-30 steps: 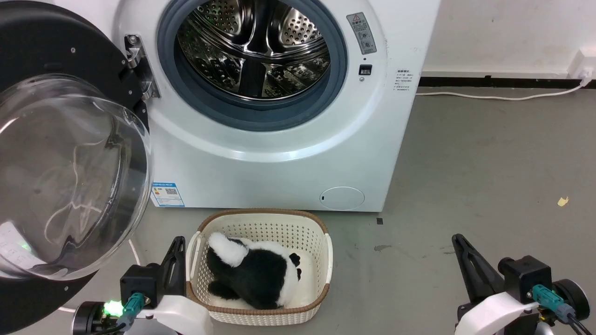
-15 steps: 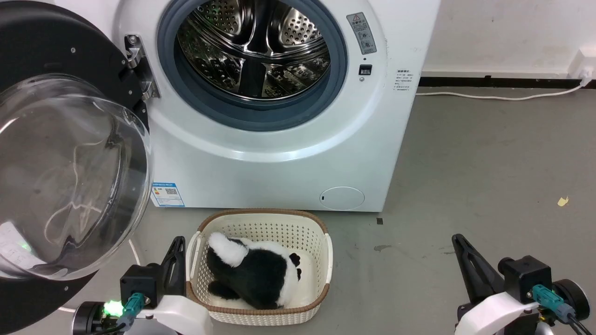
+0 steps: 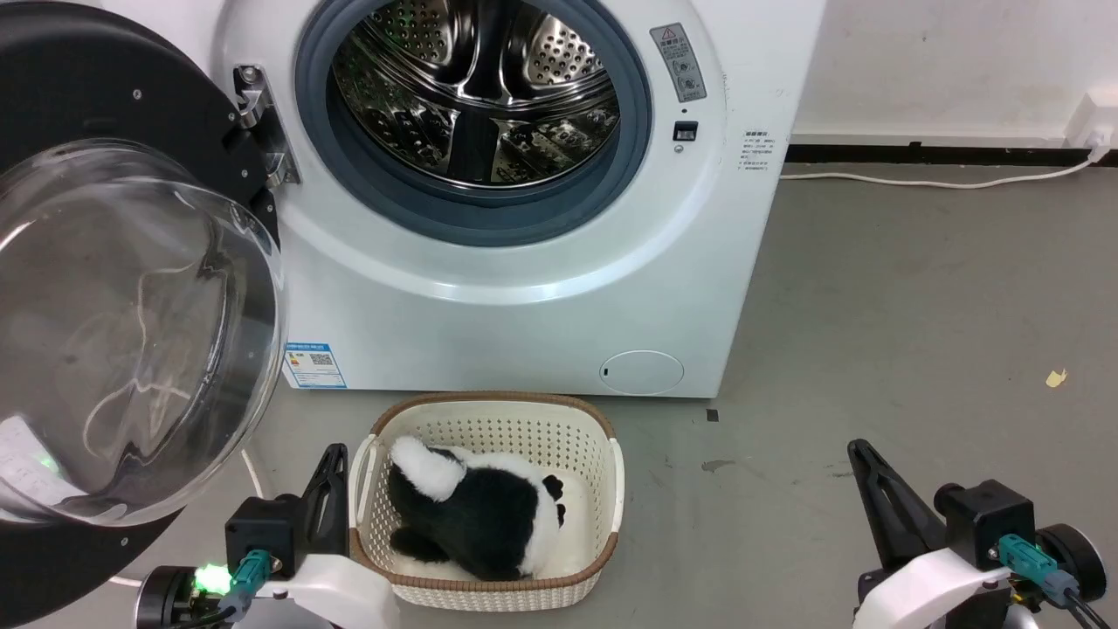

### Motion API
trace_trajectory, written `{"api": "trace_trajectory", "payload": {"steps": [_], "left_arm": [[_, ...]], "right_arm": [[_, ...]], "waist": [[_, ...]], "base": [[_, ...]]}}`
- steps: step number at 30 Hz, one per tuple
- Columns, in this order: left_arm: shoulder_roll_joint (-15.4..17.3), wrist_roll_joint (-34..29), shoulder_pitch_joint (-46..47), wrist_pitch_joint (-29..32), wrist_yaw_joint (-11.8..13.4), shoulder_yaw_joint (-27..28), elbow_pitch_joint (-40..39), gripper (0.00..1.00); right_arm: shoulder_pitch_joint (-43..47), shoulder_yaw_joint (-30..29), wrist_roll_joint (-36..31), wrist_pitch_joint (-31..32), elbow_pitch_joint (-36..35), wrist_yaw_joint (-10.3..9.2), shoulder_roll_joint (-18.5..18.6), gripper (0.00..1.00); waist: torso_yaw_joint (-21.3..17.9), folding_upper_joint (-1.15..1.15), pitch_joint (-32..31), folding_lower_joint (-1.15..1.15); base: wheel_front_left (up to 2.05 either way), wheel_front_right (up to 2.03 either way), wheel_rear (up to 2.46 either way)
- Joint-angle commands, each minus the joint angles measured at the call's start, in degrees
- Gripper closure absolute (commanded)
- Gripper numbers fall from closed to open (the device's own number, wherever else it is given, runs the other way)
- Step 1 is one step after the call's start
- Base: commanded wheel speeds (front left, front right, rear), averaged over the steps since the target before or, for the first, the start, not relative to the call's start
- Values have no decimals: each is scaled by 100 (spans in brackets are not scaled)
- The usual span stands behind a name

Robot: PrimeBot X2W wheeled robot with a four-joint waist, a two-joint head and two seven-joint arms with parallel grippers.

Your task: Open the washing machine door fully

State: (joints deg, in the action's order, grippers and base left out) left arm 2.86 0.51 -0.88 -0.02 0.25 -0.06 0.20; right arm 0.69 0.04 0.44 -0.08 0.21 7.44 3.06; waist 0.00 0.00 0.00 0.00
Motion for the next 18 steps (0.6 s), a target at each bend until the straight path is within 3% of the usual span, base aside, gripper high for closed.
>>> {"api": "trace_trajectory", "payload": {"steps": [1, 18], "left_arm": [[2, -51, 88, 2, -25, 6, -20, 100], [2, -51, 88, 2, -25, 6, -20, 100]], "right_arm": [[-69, -4, -44, 8, -21, 5, -18, 100], [-69, -4, -44, 8, -21, 5, -18, 100]], "waist": [[0, 0, 0, 0], [0, 0, 0, 0]], "base": [[0, 0, 0], [0, 0, 0]]}}
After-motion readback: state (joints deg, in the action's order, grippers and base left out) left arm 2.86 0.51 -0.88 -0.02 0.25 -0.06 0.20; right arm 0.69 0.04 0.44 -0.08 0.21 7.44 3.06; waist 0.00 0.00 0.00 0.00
